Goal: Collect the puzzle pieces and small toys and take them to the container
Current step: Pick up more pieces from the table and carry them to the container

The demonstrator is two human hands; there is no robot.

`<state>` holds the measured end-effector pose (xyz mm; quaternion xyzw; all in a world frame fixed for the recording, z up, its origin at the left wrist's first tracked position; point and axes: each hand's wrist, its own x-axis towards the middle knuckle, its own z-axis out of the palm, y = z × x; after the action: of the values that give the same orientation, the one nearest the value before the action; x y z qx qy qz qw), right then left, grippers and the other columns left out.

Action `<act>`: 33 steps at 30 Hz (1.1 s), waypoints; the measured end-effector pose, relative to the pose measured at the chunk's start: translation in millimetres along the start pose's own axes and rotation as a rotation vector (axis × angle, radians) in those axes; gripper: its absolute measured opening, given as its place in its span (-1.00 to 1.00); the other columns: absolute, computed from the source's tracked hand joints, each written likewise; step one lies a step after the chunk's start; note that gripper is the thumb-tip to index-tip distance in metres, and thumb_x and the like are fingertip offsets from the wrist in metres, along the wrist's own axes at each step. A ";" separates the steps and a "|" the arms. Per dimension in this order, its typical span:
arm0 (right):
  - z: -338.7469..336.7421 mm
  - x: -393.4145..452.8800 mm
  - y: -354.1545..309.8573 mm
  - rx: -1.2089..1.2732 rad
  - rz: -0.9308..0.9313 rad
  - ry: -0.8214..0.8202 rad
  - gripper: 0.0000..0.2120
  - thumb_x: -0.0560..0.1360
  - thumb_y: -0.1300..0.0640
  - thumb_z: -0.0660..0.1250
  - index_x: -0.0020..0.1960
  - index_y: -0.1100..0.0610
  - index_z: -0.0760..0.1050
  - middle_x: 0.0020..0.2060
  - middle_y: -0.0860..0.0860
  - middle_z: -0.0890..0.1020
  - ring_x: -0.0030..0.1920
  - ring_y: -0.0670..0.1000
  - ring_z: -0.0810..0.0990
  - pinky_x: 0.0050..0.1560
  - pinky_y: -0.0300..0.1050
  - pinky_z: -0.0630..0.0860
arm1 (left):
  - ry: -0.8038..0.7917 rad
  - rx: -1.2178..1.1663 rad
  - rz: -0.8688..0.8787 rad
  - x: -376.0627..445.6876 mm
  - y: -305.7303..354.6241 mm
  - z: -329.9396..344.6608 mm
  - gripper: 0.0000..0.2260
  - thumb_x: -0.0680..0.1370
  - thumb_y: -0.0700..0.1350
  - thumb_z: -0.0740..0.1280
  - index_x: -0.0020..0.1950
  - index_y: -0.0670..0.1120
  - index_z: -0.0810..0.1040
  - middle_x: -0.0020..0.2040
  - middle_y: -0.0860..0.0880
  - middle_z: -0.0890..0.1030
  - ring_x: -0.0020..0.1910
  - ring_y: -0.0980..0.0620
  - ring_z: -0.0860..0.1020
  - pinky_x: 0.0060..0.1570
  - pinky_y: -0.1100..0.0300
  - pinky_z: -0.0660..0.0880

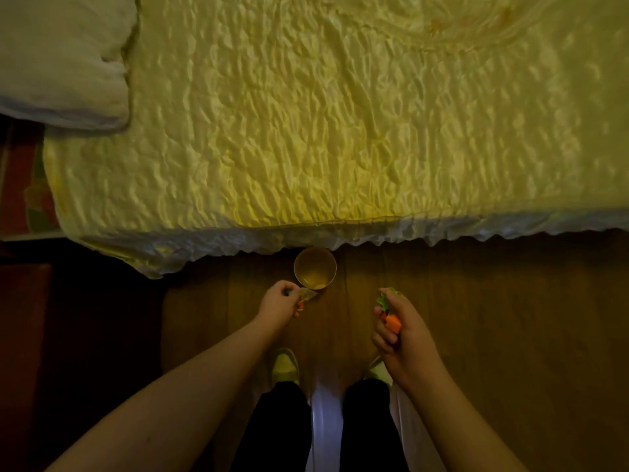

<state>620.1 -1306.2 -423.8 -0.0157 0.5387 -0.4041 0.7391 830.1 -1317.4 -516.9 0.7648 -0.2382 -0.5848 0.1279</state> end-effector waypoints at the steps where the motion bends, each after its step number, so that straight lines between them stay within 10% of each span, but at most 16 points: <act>1: -6.8 9.9 2.7 -0.018 0.010 0.011 -0.83 0.43 0.06 0.33 -0.06 0.14 0.46 -0.35 0.03 0.50 -0.63 -0.16 0.22 -0.66 -0.31 0.13 | 0.011 0.013 0.004 13.4 -2.0 5.2 -0.94 0.62 -0.08 0.22 0.00 -0.01 0.47 -0.04 -0.13 0.62 -0.32 0.07 0.51 -0.44 0.27 0.36; 10: -40.7 65.4 1.4 -0.062 0.040 0.050 -0.85 0.47 0.07 0.30 -0.04 0.14 0.46 -0.34 0.03 0.51 -0.63 -0.15 0.22 -0.65 -0.33 0.12 | 0.062 0.064 0.035 94.0 -12.9 41.8 -0.94 0.61 -0.12 0.24 0.03 -0.07 0.48 -0.05 -0.12 0.62 -0.16 -0.02 0.60 -0.20 0.09 0.52; 22: -32.9 74.0 -14.3 -0.088 -0.003 0.039 -0.90 0.56 0.11 0.25 -0.05 0.15 0.46 -0.33 0.03 0.51 -0.62 -0.15 0.22 -0.64 -0.33 0.13 | 0.135 0.115 0.016 85.7 -3.9 38.7 -0.64 0.59 -0.03 0.28 0.38 0.01 0.37 0.11 -0.13 0.56 -0.27 0.02 0.54 -0.41 0.21 0.44; 33: 4.2 11.3 -27.6 -0.089 0.007 0.007 -0.91 0.58 0.13 0.25 -0.02 0.15 0.47 -0.32 0.04 0.52 -0.62 -0.14 0.23 -0.64 -0.31 0.15 | -0.052 0.235 0.244 -32.1 52.0 13.4 -0.79 0.52 -0.04 0.39 0.12 0.08 0.46 -0.01 0.07 0.49 -0.13 0.01 0.58 -0.17 0.05 0.61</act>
<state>608.6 -1333.5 -418.3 -0.0454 0.5590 -0.3771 0.7370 799.6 -1344.2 -469.4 0.7244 -0.3994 -0.5527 0.1016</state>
